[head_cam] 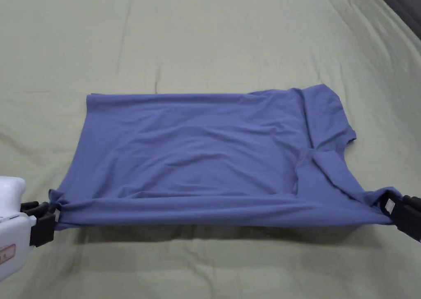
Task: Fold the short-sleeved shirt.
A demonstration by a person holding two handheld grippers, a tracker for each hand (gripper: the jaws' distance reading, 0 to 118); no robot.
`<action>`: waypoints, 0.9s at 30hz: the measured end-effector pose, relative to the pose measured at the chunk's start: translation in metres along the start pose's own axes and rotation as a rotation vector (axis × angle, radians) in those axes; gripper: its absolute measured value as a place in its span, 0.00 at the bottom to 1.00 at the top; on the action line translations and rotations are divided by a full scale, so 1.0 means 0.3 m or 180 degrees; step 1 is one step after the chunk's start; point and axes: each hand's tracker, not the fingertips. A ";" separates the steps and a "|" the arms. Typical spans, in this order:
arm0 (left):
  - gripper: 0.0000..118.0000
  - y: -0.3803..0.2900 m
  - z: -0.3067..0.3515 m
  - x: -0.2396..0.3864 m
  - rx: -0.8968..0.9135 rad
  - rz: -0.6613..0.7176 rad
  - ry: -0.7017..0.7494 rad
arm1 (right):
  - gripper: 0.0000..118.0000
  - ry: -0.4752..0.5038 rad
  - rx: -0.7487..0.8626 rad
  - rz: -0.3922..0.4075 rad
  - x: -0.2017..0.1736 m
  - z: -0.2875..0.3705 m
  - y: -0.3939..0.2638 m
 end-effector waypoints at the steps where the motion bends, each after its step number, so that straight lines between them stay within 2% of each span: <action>1: 0.02 -0.018 -0.009 0.009 -0.0096 -0.0001 -0.0005 | 0.04 -0.0022 -0.0041 -0.0007 0.001 0.000 -0.024; 5: 0.02 -0.046 -0.050 0.033 -0.0162 -0.0037 0.0077 | 0.04 -0.0117 -0.0254 0.0052 0.008 -0.051 -0.079; 10: 0.03 -0.032 -0.090 0.026 -0.0326 -0.0095 0.0105 | 0.04 -0.0242 -0.0463 0.0248 -0.010 -0.111 -0.075; 11: 0.18 -0.035 -0.102 0.024 -0.0514 -0.0027 0.0121 | 0.06 -0.0254 -0.0561 0.0262 -0.010 -0.120 -0.074; 12: 0.39 -0.043 -0.115 0.019 -0.0695 -0.0005 0.0183 | 0.22 -0.0365 -0.0696 0.0293 -0.011 -0.130 -0.073; 13: 0.57 -0.059 -0.114 0.014 -0.0733 -0.0008 0.0196 | 0.52 -0.0463 -0.0841 0.0356 -0.009 -0.139 -0.082; 14: 0.63 -0.075 -0.102 0.002 -0.0656 -0.0001 0.0168 | 0.88 -0.0432 -0.1035 0.0355 -0.002 -0.149 -0.089; 15: 0.63 -0.084 -0.072 0.000 -0.0642 0.0017 0.0173 | 0.95 -0.0333 -0.1068 0.0328 0.002 -0.137 -0.100; 17: 0.63 -0.098 0.012 -0.002 -0.0548 0.0069 0.0195 | 0.95 -0.0288 -0.0974 0.0198 -0.004 -0.077 -0.101; 20: 0.63 -0.101 0.174 0.014 -0.0261 0.0024 0.0329 | 0.94 -0.0313 -0.0851 0.0203 -0.036 0.028 -0.087; 22: 0.62 -0.103 0.282 0.042 -0.0039 -0.0076 0.0384 | 0.90 -0.0391 -0.0680 0.0408 -0.082 0.108 -0.074; 23: 0.47 -0.109 0.344 0.061 0.0122 -0.0143 0.0285 | 0.66 -0.0403 -0.0598 0.0508 -0.112 0.149 -0.071; 24: 0.11 -0.120 0.389 0.082 0.0345 -0.0180 0.0243 | 0.30 -0.0327 -0.0533 0.0587 -0.136 0.181 -0.072; 25: 0.00 -0.120 0.405 0.101 0.0409 -0.0151 0.0262 | 0.02 -0.0302 -0.0551 0.0545 -0.156 0.197 -0.078; 26: 0.00 -0.131 0.421 0.115 0.0473 -0.0075 0.0426 | 0.02 -0.0389 -0.0470 0.0503 -0.173 0.201 -0.097; 27: 0.00 -0.119 0.420 0.114 0.0356 -0.0109 0.0313 | 0.02 -0.0369 -0.0364 0.0461 -0.184 0.208 -0.109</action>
